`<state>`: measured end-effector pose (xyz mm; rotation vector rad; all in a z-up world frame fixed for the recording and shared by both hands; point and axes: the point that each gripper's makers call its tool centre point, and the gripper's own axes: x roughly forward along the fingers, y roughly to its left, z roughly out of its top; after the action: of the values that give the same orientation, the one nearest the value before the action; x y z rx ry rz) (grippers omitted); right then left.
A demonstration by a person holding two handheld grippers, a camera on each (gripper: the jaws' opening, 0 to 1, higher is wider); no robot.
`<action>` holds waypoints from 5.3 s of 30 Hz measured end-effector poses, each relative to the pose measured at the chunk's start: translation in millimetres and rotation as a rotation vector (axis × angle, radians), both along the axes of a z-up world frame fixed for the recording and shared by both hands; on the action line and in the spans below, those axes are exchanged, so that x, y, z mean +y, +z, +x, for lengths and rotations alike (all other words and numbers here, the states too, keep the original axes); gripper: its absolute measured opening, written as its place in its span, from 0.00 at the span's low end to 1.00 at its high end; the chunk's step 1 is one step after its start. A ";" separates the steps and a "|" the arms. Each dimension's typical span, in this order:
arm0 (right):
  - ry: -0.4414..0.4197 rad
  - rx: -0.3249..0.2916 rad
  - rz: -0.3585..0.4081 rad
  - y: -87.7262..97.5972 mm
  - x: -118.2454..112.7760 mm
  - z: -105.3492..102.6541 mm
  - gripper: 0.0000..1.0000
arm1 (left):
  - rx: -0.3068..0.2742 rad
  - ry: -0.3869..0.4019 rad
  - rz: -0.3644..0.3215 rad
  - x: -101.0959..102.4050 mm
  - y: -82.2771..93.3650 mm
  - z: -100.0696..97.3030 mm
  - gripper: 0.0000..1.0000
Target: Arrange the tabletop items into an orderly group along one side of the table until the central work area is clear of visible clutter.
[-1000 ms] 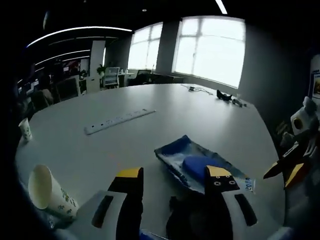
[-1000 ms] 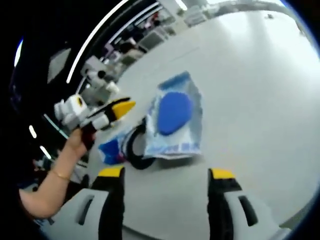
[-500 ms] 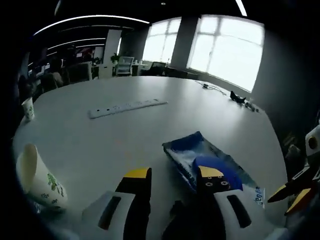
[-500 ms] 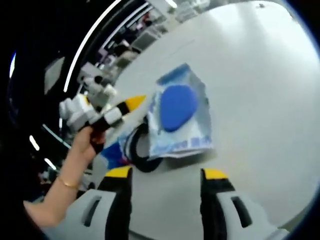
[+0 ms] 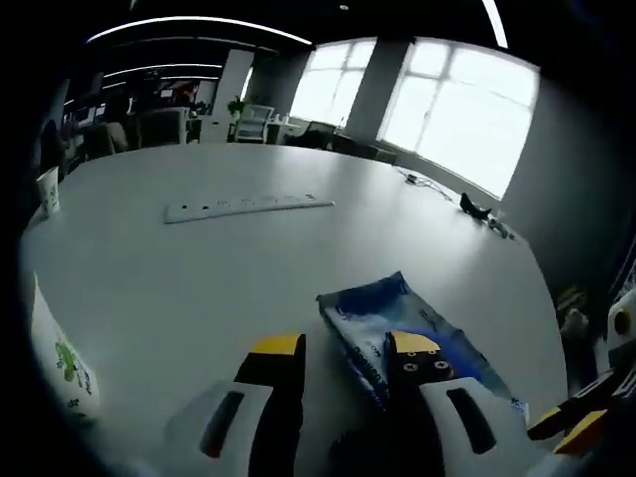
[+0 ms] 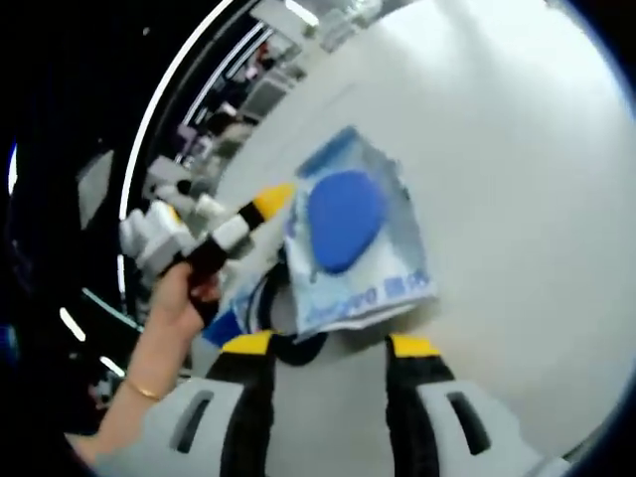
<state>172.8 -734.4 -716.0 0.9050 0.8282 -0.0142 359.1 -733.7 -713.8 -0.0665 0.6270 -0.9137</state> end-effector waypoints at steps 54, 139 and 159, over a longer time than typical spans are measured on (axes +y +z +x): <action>-0.013 -0.077 0.012 3.9 2.5 20.4 0.00 | 0.048 0.041 -0.017 13.2 21.5 0.4 0.00; 0.386 -0.239 -0.423 11.0 -42.4 180.4 0.00 | 0.052 0.540 -0.215 126.5 17.6 -1.8 0.00; 0.416 -0.222 -0.369 -10.3 -34.2 186.9 0.00 | 0.119 0.614 -0.129 136.3 -13.4 2.0 0.00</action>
<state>359.7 -768.6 -726.3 0.3683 0.7607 0.2835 361.0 -597.5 -727.2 -0.4091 0.6076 -0.3544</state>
